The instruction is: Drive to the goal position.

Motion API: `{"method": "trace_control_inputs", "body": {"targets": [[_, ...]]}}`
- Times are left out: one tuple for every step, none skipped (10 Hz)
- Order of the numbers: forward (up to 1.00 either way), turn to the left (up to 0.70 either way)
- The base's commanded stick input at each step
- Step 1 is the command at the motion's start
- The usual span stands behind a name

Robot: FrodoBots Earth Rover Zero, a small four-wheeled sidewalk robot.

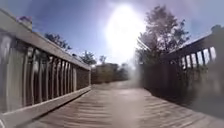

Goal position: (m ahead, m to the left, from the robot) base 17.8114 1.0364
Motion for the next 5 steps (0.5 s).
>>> {"method": "trace_control_inputs", "body": {"targets": [[0.7, -0.14], [0.7, -0.14], [0.7, -0.14], [0.7, -0.14], [0.7, 0.0]]}}
